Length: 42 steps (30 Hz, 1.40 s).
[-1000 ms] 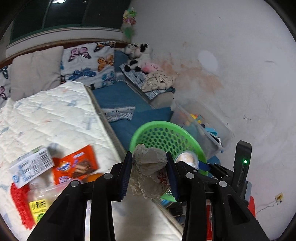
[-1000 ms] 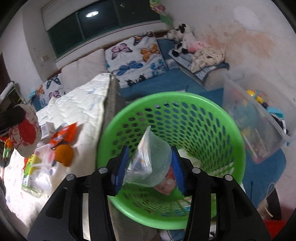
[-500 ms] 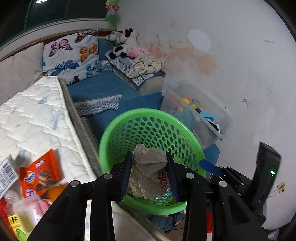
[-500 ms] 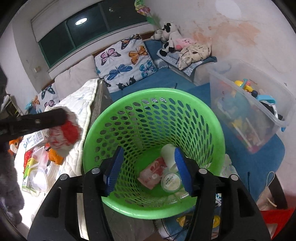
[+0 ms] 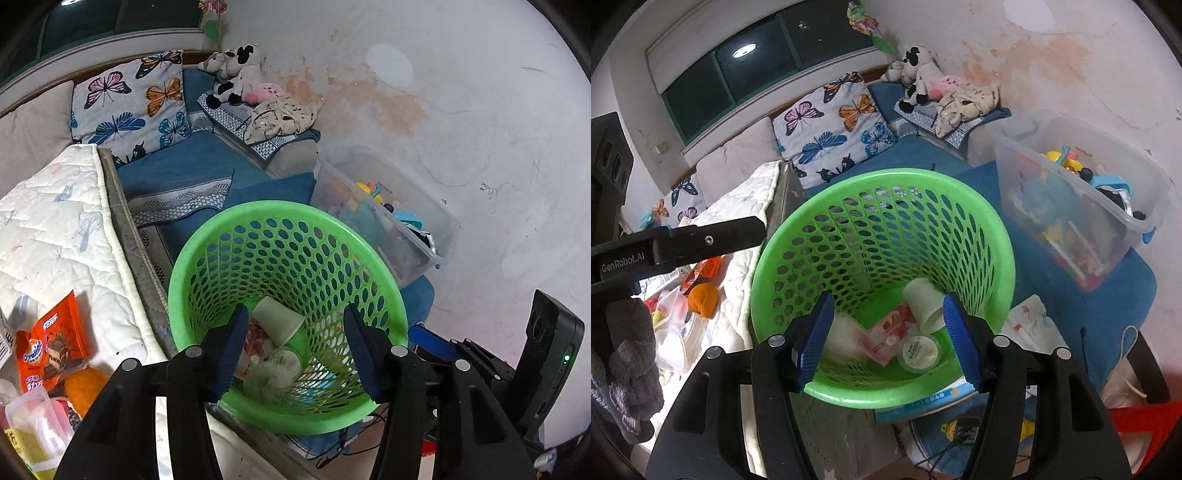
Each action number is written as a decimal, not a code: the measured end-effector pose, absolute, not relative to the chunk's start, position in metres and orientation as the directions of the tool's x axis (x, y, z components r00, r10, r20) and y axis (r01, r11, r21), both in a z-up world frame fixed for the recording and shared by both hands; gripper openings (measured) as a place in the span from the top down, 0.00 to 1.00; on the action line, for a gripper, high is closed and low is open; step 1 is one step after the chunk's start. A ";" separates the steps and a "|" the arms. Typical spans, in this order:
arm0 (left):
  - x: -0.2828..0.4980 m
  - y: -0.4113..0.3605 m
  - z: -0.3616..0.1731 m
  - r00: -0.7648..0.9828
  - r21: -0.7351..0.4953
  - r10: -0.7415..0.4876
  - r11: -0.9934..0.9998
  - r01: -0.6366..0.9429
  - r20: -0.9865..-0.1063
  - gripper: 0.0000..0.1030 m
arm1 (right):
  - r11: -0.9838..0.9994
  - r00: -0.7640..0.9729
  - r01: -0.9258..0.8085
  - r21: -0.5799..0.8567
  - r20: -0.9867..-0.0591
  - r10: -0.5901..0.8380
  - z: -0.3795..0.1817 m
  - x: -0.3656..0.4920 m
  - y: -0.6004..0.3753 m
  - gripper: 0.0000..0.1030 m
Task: Collect trash
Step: 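Drop the crumpled tissue into the green basket by opening the left tool, then grasp the clear round lid with the right tool while the left tool grasps the clear plastic box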
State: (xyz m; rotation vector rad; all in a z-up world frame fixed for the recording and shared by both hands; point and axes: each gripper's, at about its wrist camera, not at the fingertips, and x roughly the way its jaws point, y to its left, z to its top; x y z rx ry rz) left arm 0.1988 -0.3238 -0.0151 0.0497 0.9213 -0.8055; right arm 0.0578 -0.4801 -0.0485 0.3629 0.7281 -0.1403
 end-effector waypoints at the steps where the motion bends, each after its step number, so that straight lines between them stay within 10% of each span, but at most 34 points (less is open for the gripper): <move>1: 0.198 -0.322 -0.015 0.342 -0.291 -0.600 0.714 0.637 -0.723 0.50 | 0.929 0.741 0.246 0.276 -0.672 0.003 -0.049 0.057 -0.478 0.40; 42: 0.152 -0.033 -0.035 0.596 -0.283 -0.315 0.947 0.150 -0.739 0.50 | 0.936 0.661 -0.268 0.229 -0.663 0.352 -0.037 0.085 -0.252 0.26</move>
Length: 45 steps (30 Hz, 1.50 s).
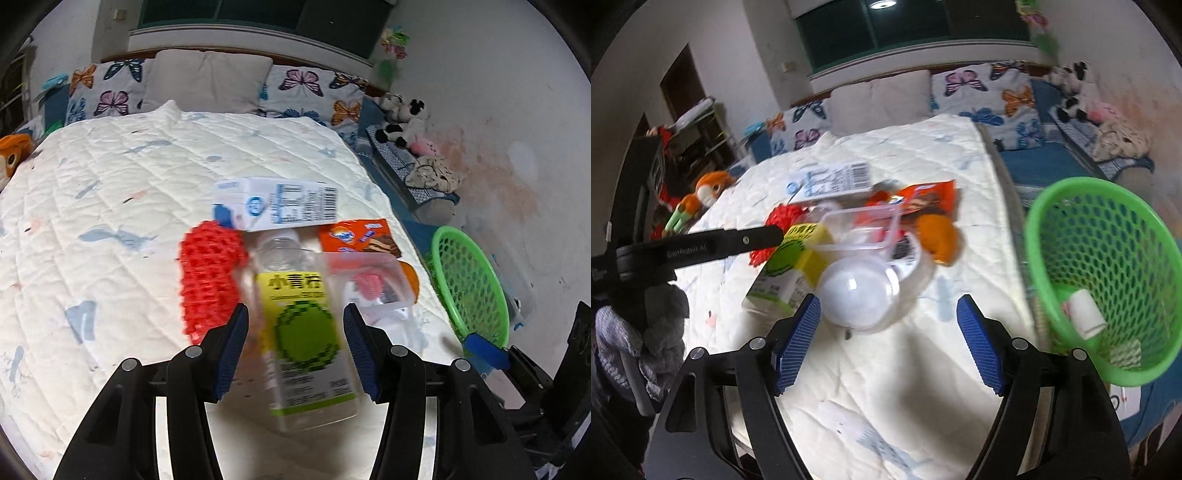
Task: Collect trash
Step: 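Grasp the clear round lid with the right tool while the left tool grasps the clear plastic box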
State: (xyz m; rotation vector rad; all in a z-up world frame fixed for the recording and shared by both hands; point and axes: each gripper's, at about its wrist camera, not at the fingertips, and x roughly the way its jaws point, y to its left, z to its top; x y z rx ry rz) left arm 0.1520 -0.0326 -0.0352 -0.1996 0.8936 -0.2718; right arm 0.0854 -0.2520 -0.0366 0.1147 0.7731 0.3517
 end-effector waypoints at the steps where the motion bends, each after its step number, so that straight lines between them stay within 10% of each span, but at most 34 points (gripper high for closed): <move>1: 0.151 -0.028 -0.035 0.597 -0.287 -0.314 0.947 0.144 -0.738 0.50 | 0.934 0.655 -0.278 0.224 -0.667 0.354 -0.039 0.088 -0.247 0.26; 22: 0.154 -0.021 -0.025 0.604 -0.238 -0.335 0.942 0.237 -0.723 0.50 | 0.935 0.599 -0.315 0.166 -0.729 0.331 -0.072 0.116 -0.212 0.36; 45: 0.201 -0.127 -0.040 0.434 0.096 -0.389 0.645 0.758 -0.813 0.27 | 0.942 0.654 -0.171 0.288 -0.682 0.327 -0.031 0.087 -0.311 0.36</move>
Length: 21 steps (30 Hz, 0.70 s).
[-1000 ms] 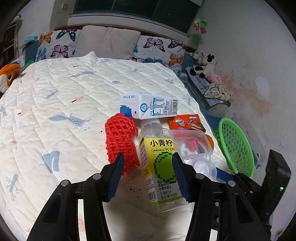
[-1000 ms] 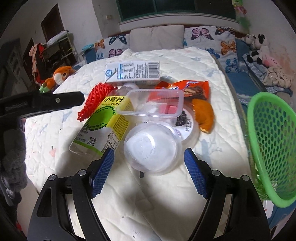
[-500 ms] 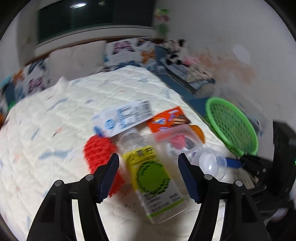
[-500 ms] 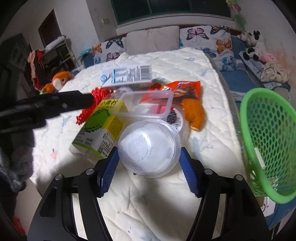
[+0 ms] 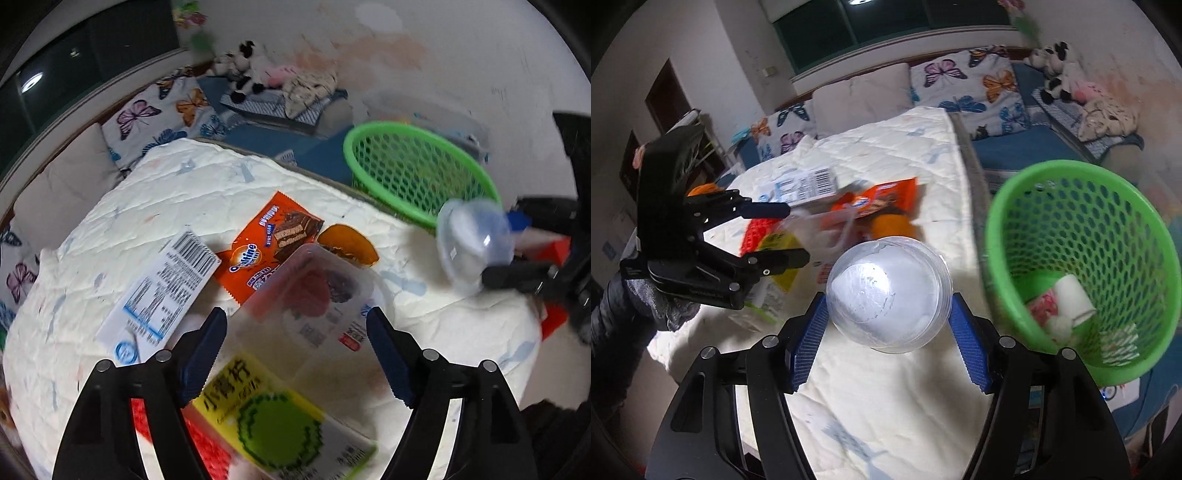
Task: Collect trash
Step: 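Grasp the clear round lid with the right tool while the left tool grasps the clear plastic box, then lower the clear round lid into the green basket and open the right tool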
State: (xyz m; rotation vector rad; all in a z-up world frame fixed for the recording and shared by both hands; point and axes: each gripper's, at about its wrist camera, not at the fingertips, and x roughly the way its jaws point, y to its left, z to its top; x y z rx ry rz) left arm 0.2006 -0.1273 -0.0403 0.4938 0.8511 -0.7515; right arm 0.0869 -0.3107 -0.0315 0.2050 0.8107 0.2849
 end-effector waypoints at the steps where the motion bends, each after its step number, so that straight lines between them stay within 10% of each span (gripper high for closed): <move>1: 0.203 -0.129 -0.042 0.428 0.096 -0.390 0.638 0.764 -0.815 0.27 | 0.944 0.656 -0.161 0.287 -0.684 0.319 -0.032 0.087 -0.315 0.36; 21: 0.223 -0.140 -0.051 0.309 0.024 -0.453 0.532 0.846 -0.836 0.34 | 0.933 0.660 0.039 0.357 -0.710 0.245 -0.046 0.106 -0.395 0.36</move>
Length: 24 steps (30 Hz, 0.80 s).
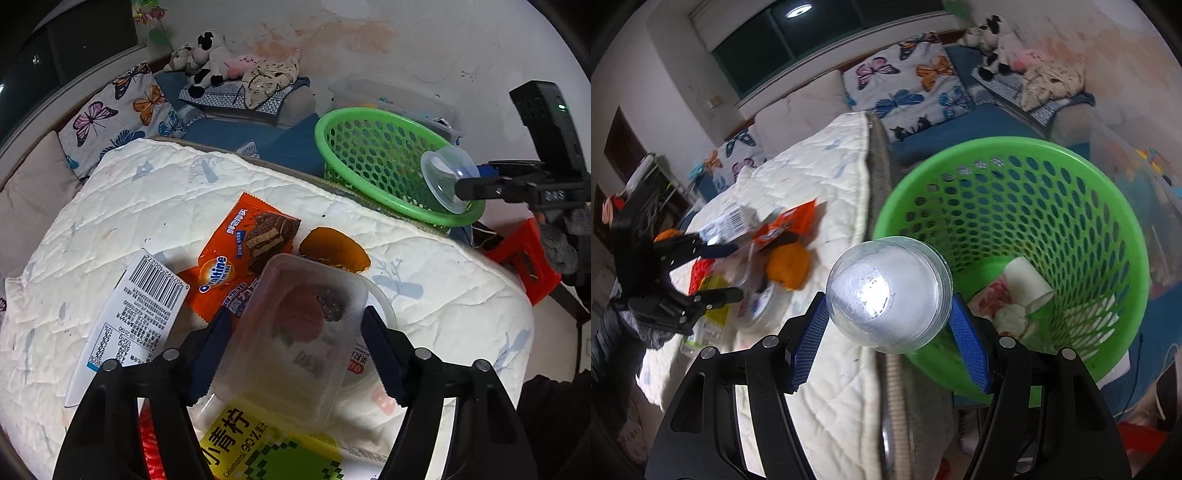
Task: Collect trash
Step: 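Lower the clear round lid into the green basket and open the right tool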
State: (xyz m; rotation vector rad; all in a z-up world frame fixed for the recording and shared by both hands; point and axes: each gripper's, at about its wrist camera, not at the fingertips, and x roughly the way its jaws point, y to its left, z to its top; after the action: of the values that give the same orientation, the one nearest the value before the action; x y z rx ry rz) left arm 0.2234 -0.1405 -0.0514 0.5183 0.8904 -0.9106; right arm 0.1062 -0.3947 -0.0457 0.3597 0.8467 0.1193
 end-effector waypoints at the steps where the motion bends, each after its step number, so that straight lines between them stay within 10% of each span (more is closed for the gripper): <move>1: 0.223 -0.141 -0.052 0.311 0.027 -0.453 0.530 0.847 -0.835 0.35 | 0.933 0.660 0.050 0.356 -0.713 0.237 -0.046 0.107 -0.397 0.36; 24: 0.207 -0.156 -0.004 0.350 -0.054 -0.545 0.592 0.804 -0.762 0.44 | 0.917 0.660 0.221 0.331 -0.743 0.109 -0.065 0.113 -0.460 0.25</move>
State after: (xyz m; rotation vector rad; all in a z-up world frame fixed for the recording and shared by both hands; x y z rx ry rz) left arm 0.2071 -0.1559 -0.0039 0.3596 0.8274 -0.8978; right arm 0.1128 -0.4600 -0.0653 0.4170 0.8544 -0.0656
